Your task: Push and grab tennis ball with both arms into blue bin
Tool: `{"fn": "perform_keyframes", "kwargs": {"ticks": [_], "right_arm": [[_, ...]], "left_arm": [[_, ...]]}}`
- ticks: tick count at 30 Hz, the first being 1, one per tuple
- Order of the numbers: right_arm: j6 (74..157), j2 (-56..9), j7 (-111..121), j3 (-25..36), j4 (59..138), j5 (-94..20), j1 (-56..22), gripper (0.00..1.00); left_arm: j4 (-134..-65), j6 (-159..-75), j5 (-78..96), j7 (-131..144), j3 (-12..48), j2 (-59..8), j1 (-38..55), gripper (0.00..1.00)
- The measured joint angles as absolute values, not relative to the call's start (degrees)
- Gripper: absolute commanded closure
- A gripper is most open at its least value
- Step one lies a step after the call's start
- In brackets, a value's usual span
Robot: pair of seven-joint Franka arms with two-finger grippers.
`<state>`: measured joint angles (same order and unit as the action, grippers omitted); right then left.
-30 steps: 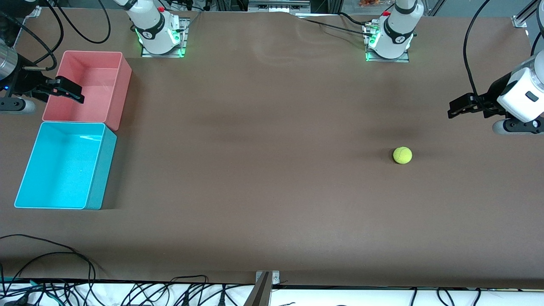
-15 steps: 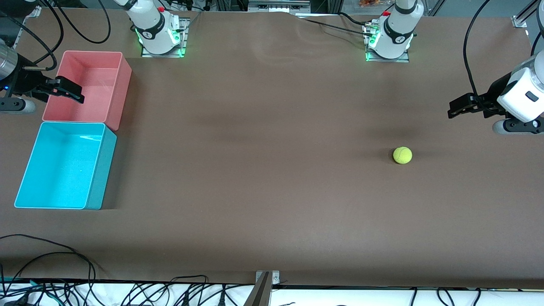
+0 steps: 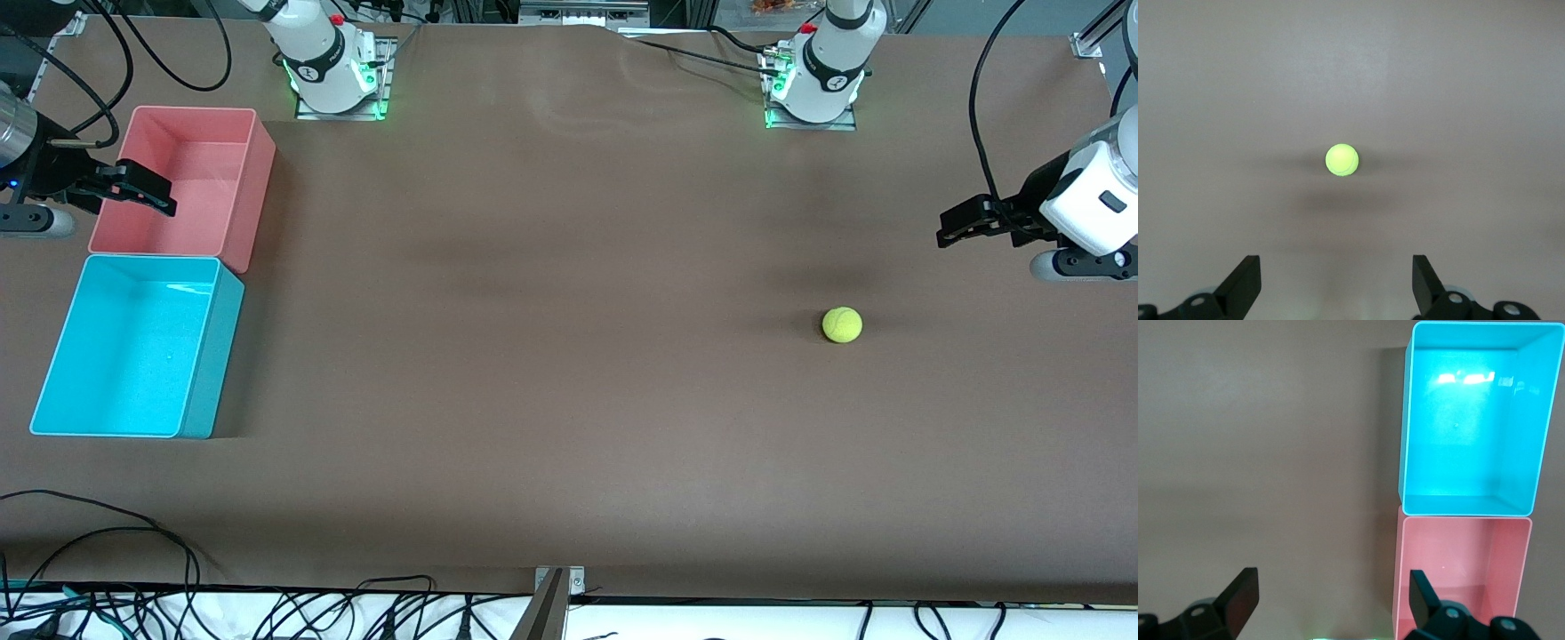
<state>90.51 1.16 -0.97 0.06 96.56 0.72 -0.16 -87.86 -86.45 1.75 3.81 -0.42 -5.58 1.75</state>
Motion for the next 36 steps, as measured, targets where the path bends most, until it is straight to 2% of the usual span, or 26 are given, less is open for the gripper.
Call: {"fn": "perform_keyframes", "kwargs": {"ticks": [36], "right_arm": [[90.4,1.2,-1.0,0.1,96.6,0.7,-0.2,0.00]], "left_arm": [[-86.7,-87.1,1.8,3.9,-0.8,-5.4,1.6,0.01]]}}
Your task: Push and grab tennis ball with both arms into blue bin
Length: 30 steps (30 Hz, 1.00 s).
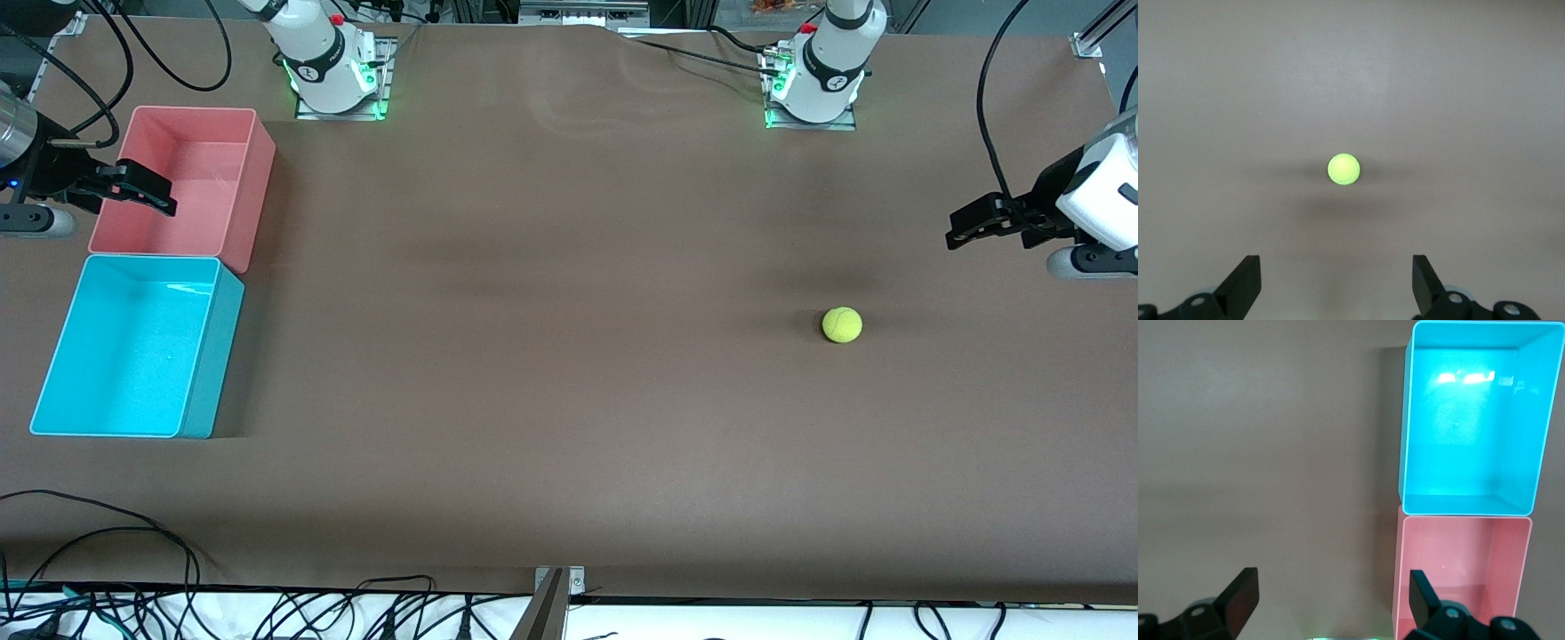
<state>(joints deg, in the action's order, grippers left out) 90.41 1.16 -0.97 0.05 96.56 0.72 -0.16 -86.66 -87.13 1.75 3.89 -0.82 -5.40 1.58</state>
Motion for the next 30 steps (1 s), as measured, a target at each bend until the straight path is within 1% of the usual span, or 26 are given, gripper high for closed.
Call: {"fn": "perform_keyframes", "kwargs": {"ticks": [1,4,5,6,7,8,20,30], "right_arm": [[90.4,1.2,-1.0,0.1,96.6,0.7,-0.2,0.00],[90.4,1.2,-1.0,0.1,96.6,0.7,-0.2,0.00],[90.4,1.2,-1.0,0.1,96.6,0.7,-0.2,0.00],[90.4,1.2,-1.0,0.1,96.6,0.7,-0.2,0.00],[90.4,1.2,-1.0,0.1,96.6,0.7,-0.2,0.00],[90.4,1.2,-1.0,0.1,96.6,0.7,-0.2,0.00],[90.4,1.2,-1.0,0.1,96.6,0.7,-0.2,0.00],[90.4,1.2,-1.0,0.1,96.6,0.7,-0.1,0.00]], "left_arm": [[-86.7,-87.1,1.7,4.0,-0.9,-5.4,1.5,0.10],[-86.7,-87.1,1.7,5.1,-1.3,-5.4,0.9,0.41],[-86.7,-87.1,1.7,5.6,-1.4,-5.4,0.5,0.55],[-86.6,-87.2,1.7,6.1,-1.5,-5.4,0.2,0.75],[-86.6,-87.2,1.7,6.6,-1.5,-5.4,-0.1,0.91],[-86.5,-87.3,1.7,7.0,-1.6,-5.4,-0.5,1.00],[-85.9,-87.4,1.7,16.7,-1.8,-5.7,-3.1,1.00],[-86.1,-88.5,1.7,30.7,-2.2,-8.0,-6.8,1.00]]}}
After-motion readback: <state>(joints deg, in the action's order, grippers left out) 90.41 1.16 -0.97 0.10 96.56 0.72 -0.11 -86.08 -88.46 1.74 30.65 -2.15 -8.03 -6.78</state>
